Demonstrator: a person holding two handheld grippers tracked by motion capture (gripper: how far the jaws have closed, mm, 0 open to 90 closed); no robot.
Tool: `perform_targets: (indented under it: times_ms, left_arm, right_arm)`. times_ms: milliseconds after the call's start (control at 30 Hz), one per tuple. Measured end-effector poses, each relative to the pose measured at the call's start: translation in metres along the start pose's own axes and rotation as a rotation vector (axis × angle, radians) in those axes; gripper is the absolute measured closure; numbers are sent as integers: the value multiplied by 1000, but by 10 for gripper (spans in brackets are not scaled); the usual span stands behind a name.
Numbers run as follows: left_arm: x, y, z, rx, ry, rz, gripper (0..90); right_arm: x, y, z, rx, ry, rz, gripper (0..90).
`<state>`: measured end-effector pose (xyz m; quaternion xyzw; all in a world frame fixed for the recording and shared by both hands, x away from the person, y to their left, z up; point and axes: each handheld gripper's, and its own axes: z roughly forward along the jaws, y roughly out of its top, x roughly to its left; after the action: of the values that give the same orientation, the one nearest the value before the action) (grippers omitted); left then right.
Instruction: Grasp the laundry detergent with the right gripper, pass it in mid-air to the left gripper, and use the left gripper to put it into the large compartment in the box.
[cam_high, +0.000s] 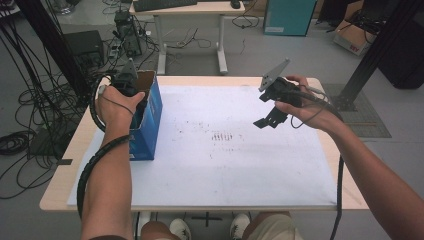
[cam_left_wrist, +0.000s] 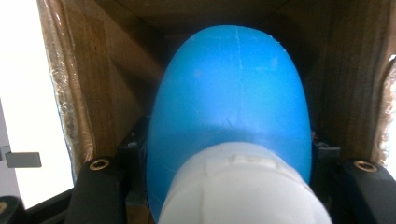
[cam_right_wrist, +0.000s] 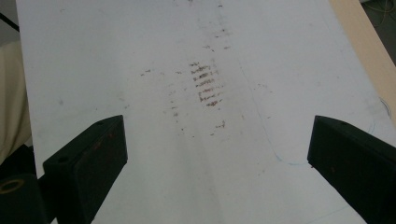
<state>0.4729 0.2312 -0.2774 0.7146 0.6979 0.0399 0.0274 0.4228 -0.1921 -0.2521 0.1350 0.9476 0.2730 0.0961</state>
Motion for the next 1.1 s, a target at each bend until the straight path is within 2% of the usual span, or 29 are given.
perform_targets:
  times_ms: [167,267,300,533,833,1100]
  left_arm:
    - [0,-1,1,-12,5,-3,368]
    - [0,-1,1,-11,5,-3,368]
    - [0,-1,1,-11,5,-2,368]
    - [0,0,0,0,2,1,367]
    - [1,0,0,-2,2,-2,367]
    - [-1,0,0,2,4,0,367]
  right_arm:
    - [0,-1,0,1,-3,7,48]
    - [0,-1,0,2,2,-4,48]
    - [0,-1,0,1,-2,7,48]
    - [0,-3,-1,3,-3,-1,48]
    - [0,-6,-2,5,-8,15,49]
    - [-1,-6,-2,5,-7,6,48]
